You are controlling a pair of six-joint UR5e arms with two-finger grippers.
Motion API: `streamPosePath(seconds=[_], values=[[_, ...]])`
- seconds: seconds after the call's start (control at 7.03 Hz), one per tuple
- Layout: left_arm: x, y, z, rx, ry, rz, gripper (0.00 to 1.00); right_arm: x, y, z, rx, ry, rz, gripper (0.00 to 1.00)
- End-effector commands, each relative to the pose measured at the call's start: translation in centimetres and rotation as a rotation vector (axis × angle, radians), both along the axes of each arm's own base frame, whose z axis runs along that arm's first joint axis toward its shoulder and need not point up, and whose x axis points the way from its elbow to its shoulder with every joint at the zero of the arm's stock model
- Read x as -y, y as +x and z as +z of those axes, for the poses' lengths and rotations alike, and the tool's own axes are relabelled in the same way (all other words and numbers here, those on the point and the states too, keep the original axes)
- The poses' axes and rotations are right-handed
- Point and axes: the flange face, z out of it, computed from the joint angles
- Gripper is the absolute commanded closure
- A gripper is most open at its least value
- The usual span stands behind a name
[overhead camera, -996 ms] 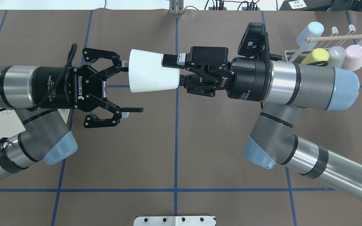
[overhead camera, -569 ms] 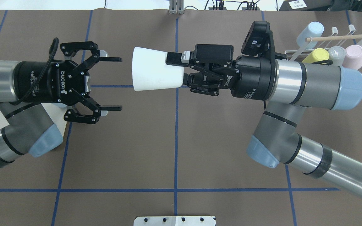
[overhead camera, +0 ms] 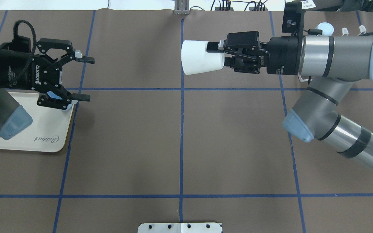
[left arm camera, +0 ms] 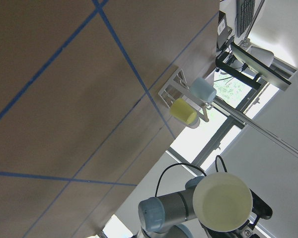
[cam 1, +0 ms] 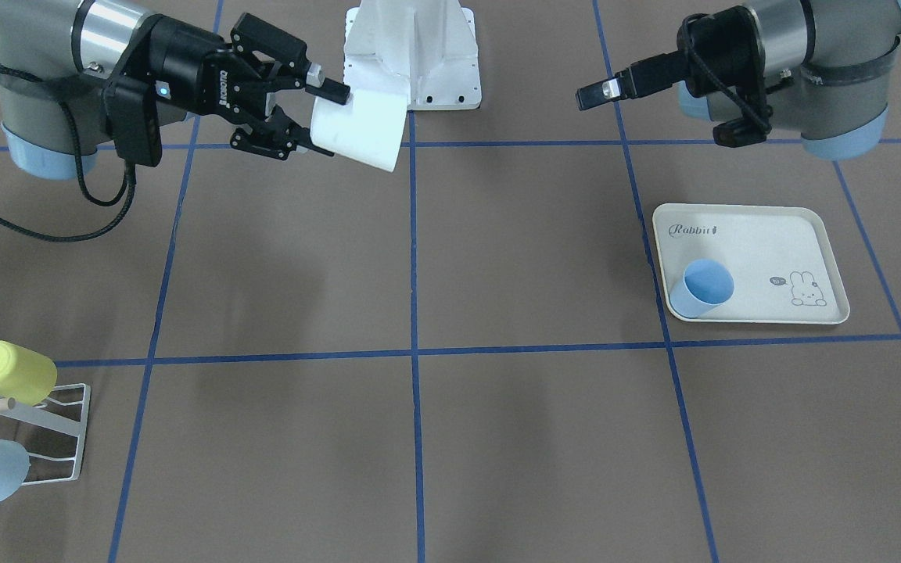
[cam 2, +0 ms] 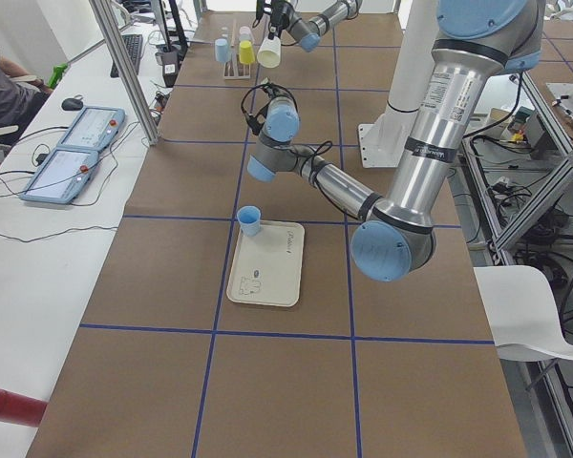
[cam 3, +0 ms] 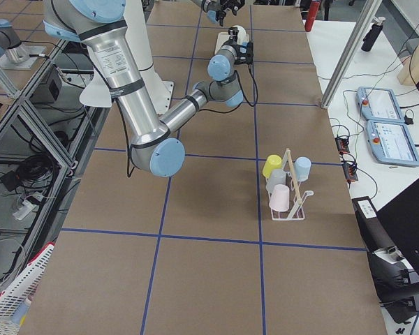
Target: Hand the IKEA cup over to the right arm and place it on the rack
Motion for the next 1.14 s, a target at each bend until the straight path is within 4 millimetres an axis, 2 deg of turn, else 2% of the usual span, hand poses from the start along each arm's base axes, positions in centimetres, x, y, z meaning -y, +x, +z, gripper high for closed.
streamPosePath(seconds=[0.0, 0.28, 0.43, 0.57, 0.85, 1.0], values=[[4.9, -4.4, 2.4, 0.206, 0.097, -0.110, 0.00, 5.8, 5.8, 0.5, -0.286, 0.003, 0.027, 0.87], [7.5, -3.8, 4.4, 0.403, 0.140, -0.131, 0.00, 10.2, 12.1, 2.2, -0.514, 0.024, 0.055, 0.87], [8.7, -4.5, 5.3, 0.473, 0.149, -0.140, 0.00, 11.8, 14.5, 3.3, -0.601, 0.025, 0.065, 0.87], [9.7, -4.4, 6.3, 0.552, 0.145, -0.137, 0.00, 13.0, 15.7, 4.5, -0.681, 0.025, 0.065, 0.87], [11.4, -3.8, 7.8, 0.708, 0.183, -0.164, 0.00, 15.5, 20.7, 7.5, -0.874, 0.082, 0.060, 0.87], [11.5, -4.0, 8.0, 0.760, 0.202, -0.148, 0.00, 16.4, 22.9, 8.8, -0.958, 0.082, 0.020, 0.87]])
